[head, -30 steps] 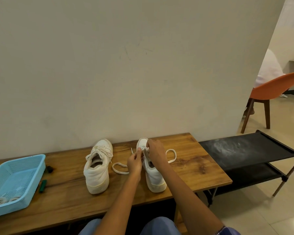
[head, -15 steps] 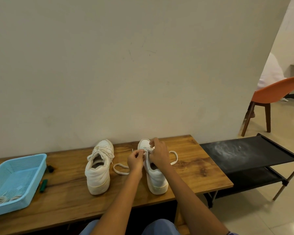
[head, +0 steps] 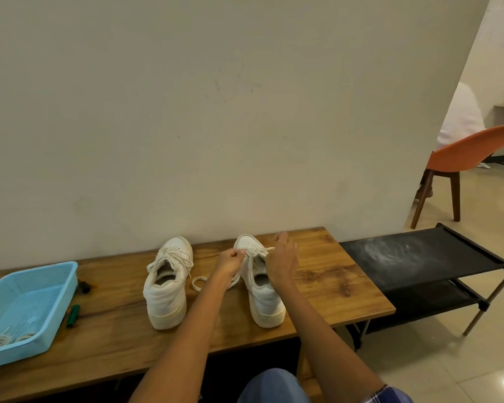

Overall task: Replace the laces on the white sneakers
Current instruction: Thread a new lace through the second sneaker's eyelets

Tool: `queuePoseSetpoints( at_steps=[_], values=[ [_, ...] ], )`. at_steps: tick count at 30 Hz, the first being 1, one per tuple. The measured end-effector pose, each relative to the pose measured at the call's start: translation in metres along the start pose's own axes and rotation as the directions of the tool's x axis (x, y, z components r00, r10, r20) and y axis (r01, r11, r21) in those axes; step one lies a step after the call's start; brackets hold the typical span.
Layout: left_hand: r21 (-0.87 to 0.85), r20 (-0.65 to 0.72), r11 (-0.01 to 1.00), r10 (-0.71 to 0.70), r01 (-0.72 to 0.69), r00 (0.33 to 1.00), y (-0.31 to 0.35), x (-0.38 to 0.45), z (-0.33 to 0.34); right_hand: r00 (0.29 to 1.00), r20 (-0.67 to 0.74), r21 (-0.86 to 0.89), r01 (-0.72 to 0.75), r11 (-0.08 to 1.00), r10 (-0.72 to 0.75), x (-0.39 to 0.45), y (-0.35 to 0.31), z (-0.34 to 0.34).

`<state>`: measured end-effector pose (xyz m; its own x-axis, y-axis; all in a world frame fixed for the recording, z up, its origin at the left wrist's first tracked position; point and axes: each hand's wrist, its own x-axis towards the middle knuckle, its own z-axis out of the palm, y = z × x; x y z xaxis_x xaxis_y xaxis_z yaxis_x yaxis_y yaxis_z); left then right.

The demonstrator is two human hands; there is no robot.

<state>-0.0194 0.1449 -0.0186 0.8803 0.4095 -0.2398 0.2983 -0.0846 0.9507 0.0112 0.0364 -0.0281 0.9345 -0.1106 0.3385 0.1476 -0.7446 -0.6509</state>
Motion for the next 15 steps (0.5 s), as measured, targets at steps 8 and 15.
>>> queuePoseSetpoints(
  at_steps=[8,15],
  values=[
    [-0.217,-0.104,0.973,-0.106,0.081,0.989,0.008,0.003,-0.024,1.000,0.014,0.002,-0.013,1.000,0.013,0.001,0.001,0.001],
    [-0.135,-0.051,0.988,0.064,-0.070,0.997,-0.004,0.006,-0.020,0.999,0.014,0.036,-0.031,0.999,0.030,0.000,0.001,-0.001]
  ],
)
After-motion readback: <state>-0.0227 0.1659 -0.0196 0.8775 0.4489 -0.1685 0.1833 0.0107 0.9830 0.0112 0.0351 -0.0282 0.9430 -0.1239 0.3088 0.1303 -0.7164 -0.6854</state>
